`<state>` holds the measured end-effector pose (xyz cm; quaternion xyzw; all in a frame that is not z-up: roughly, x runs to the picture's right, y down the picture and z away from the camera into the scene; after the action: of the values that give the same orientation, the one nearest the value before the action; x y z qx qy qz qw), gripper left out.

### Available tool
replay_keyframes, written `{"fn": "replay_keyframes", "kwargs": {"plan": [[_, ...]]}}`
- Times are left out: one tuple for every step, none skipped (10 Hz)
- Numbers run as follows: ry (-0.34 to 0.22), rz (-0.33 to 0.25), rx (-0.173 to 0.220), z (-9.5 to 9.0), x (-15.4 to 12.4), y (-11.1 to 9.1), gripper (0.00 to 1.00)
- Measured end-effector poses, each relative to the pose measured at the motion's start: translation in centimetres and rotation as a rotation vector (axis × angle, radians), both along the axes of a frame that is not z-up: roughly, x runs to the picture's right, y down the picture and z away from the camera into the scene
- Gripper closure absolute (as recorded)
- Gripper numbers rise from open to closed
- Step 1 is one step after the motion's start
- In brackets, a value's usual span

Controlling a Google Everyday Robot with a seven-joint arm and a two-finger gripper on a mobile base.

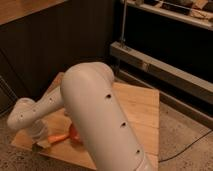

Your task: Place the pepper in the ceramic cup

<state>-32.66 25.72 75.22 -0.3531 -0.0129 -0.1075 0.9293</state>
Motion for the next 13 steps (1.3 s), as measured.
{"fn": "replay_keyframes", "kwargs": {"plan": [[-0.004, 0.010, 0.013, -0.6, -0.7, -0.8, 1.00], [-0.005, 0.039, 0.027, -1.4, -1.5, -1.9, 1.00], [0.001, 0.068, 0.036, -1.9, -2.0, -2.8, 1.00], [0.016, 0.106, 0.047, -2.1, -2.3, -3.8, 1.00], [0.030, 0.153, 0.061, -2.3, -2.6, -5.3, 1.00], [0.033, 0.189, 0.071, -2.4, -3.0, -6.4, 1.00], [0.033, 0.230, 0.085, -2.6, -3.3, -7.7, 1.00], [0.029, 0.252, 0.099, -2.6, -3.6, -8.8, 1.00], [0.019, 0.278, 0.120, -2.7, -4.0, -10.3, 1.00], [0.006, 0.296, 0.133, -2.8, -4.6, -11.3, 1.00], [-0.011, 0.312, 0.142, -2.9, -5.3, -12.1, 1.00], [-0.035, 0.332, 0.153, -2.9, -6.1, -13.0, 1.00], [-0.052, 0.346, 0.158, -2.9, -6.7, -13.6, 1.00]]}}
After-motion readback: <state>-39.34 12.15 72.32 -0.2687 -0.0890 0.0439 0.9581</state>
